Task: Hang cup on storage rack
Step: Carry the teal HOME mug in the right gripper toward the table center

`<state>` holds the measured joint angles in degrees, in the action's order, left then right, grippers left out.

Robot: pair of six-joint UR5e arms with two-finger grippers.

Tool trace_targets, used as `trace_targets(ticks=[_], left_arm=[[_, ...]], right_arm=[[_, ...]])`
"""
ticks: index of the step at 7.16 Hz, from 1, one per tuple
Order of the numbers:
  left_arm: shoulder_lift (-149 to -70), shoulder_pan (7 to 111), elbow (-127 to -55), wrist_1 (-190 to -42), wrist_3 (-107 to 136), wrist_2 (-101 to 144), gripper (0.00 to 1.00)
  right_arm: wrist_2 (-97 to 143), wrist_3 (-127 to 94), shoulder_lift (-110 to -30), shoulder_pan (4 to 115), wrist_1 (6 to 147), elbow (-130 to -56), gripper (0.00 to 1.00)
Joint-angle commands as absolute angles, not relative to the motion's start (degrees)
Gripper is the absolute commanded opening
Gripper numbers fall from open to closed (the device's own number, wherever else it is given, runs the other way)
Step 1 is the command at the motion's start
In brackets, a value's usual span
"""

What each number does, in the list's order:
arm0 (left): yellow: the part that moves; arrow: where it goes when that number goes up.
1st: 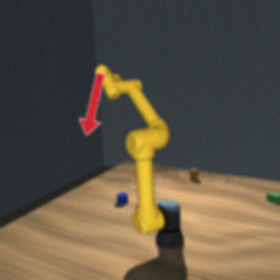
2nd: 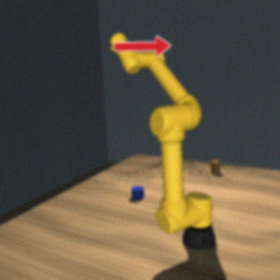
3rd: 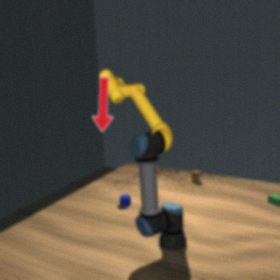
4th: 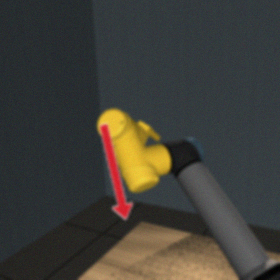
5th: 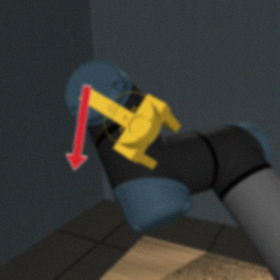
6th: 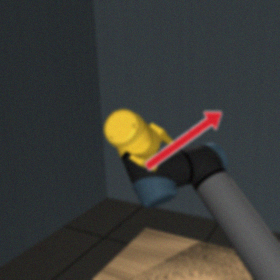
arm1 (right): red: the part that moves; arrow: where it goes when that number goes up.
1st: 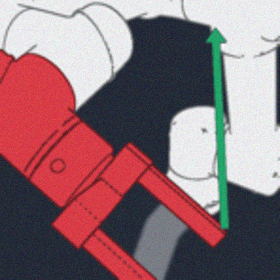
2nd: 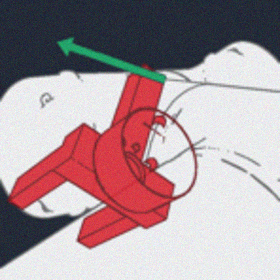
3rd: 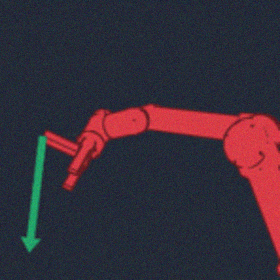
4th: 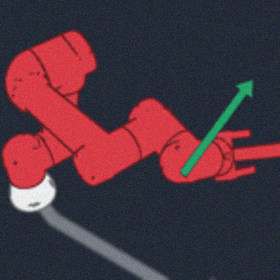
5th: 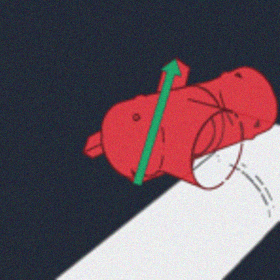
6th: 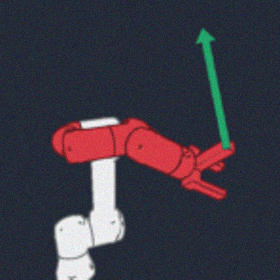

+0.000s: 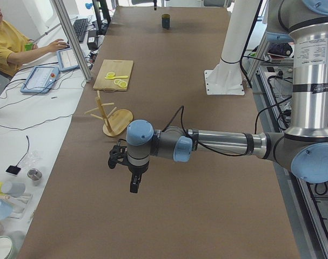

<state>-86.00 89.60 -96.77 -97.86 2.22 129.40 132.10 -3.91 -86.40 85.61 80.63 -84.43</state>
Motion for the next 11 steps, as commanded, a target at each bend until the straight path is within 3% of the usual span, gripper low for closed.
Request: trace_targets(ticks=[1, 5, 7, 11], left_arm=[[-85.87, 89.56, -96.59, -98.09, 2.28, 129.38, 0.98], [-85.78, 89.56, -97.12, -98.35, 2.29, 129.73, 0.98], [-85.78, 89.56, -96.86, -98.35, 2.29, 129.64, 0.98], [-85.78, 89.56, -97.29, -98.44, 2.29, 129.64, 0.98]], right_arm=[[132.19, -3.87, -86.4, 85.61, 80.6, -84.64, 1.0], [133.15, -3.87, -86.92, 85.61, 80.51, -85.08, 1.0], [135.43, -3.78, -91.02, 85.43, 77.28, -86.3, 1.0], [135.7, -3.69, -94.13, 81.77, 71.21, -82.54, 1.0]])
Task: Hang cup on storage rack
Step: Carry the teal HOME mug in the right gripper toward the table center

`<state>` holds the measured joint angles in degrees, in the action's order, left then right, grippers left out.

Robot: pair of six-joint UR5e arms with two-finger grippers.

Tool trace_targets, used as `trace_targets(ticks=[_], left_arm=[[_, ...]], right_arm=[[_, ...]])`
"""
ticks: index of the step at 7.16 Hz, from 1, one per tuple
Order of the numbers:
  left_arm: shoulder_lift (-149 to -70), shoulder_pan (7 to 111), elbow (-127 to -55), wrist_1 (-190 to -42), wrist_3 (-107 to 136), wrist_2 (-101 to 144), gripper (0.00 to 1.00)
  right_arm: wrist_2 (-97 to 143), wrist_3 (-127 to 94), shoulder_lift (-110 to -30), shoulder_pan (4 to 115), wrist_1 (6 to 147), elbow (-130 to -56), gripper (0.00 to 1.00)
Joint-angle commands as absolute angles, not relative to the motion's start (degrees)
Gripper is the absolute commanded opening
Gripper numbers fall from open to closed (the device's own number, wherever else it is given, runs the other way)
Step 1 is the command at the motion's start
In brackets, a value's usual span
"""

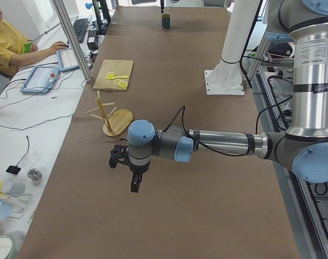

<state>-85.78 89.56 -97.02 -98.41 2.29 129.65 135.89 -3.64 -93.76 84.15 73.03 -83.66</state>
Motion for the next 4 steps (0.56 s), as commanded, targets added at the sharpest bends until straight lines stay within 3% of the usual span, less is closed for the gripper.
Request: trace_targets(ticks=[1, 2, 3, 4], left_arm=[[-85.87, 89.56, -97.29, -98.44, 2.29, 129.64, 0.98], [-85.87, 89.56, -97.29, -98.44, 2.29, 129.64, 0.98], [-85.87, 89.56, -97.12, -99.22, 2.29, 129.64, 0.98], [-85.78, 89.56, -97.21, -99.23, 2.29, 129.64, 0.98]], right_arm=[[135.09, -3.78, -94.13, 79.39, 69.45, -80.96, 1.0], [134.83, -3.95, -94.04, 78.84, 67.95, -79.99, 1.0], [134.22, -4.3, -93.35, 78.75, 67.94, -78.07, 0.64], [134.3, -3.7, -93.25, 78.75, 67.77, -77.7, 0.01]])
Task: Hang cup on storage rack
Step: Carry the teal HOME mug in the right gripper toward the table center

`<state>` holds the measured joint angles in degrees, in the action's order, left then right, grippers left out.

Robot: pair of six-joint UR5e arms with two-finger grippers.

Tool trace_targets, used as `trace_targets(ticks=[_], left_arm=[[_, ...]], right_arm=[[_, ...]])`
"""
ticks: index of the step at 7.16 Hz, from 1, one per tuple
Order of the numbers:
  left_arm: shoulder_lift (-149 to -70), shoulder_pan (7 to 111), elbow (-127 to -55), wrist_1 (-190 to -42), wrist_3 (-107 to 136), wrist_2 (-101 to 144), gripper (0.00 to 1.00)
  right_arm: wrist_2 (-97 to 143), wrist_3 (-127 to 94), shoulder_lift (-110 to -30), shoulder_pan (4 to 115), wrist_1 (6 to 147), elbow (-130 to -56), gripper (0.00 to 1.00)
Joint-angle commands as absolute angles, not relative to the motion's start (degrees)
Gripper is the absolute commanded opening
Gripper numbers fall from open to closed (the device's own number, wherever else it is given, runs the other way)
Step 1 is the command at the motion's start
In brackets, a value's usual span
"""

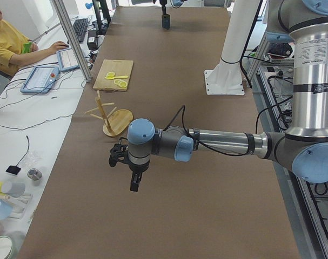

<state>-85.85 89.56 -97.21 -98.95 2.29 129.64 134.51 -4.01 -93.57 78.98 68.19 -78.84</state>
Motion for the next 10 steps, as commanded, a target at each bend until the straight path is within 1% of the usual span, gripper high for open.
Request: trace_targets(ticks=[1, 3, 4, 5, 6, 8, 9, 10], left_arm=[[-85.78, 89.56, -97.21, -99.23, 2.29, 129.64, 0.98], [-85.78, 89.56, -97.03, -99.23, 2.29, 129.64, 0.98], [-85.78, 89.56, -97.03, -99.23, 2.29, 129.64, 0.98], [-85.69, 89.56, -97.12, -99.23, 2.29, 129.73, 0.98], [-85.69, 89.56, -96.95, -99.49, 2.29, 129.73, 0.98], [-85.69, 89.56, -96.77, -99.49, 2.2, 129.73, 0.98], [-85.61, 89.56, -96.85, -99.49, 2.2, 129.73, 0.98], [-85.34, 89.56, -96.86, -99.58, 2.2, 129.73, 0.98]], right_arm=[[134.3, -3.6, -93.25, 78.75, 67.76, -78.04, 0.0], [134.73, -3.52, -92.38, 78.75, 67.85, -79.62, 0.0], [134.91, -4.12, -91.85, 78.75, 67.94, -82.59, 0.0], [135.09, -4.39, -91.76, 77.01, 68.46, -88.01, 0.0], [134.22, -4.31, -91.5, 72.55, 68.47, -92.76, 0.0], [134.12, -8.41, -85.81, 64.82, 68.82, -97.19, 0.0], [133.6, -14.53, -79.69, 58.16, 69.43, -97.21, 0.0], [128.55, -21.81, -72.67, 51.74, 72.91, -97.29, 0.0]])
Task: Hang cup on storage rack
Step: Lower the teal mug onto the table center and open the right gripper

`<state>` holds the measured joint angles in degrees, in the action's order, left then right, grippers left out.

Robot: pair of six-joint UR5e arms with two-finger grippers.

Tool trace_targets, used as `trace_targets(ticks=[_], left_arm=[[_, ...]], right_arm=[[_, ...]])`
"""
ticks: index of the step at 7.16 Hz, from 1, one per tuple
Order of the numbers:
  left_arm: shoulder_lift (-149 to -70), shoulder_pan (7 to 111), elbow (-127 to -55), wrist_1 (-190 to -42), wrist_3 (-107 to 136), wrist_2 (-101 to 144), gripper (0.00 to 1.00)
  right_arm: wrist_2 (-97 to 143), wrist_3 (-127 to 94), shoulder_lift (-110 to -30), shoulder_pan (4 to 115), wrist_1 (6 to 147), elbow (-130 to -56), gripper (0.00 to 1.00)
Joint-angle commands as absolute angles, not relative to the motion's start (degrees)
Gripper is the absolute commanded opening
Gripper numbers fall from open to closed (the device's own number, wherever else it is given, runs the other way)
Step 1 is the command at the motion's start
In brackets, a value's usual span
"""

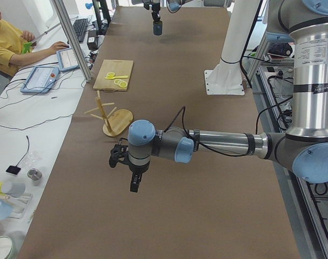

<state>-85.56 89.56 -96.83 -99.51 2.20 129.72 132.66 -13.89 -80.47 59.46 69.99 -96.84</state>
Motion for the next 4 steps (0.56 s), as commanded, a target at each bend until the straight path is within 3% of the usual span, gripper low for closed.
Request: trace_targets(ticks=[1, 3, 4], left_arm=[[-85.34, 89.56, -96.86, -99.67, 2.2, 129.73, 0.98], [-85.34, 89.56, -96.86, -100.1, 2.2, 129.81, 0.98], [-85.34, 89.56, -96.94, -100.11, 2.2, 129.73, 0.98]], right_arm=[[123.36, -26.32, -67.38, 46.11, 78.17, -98.43, 0.0], [115.0, -34.07, -55.51, 36.61, 89.08, -98.01, 0.0], [112.26, -36.62, -53.72, 33.34, 88.86, -97.04, 0.0]])
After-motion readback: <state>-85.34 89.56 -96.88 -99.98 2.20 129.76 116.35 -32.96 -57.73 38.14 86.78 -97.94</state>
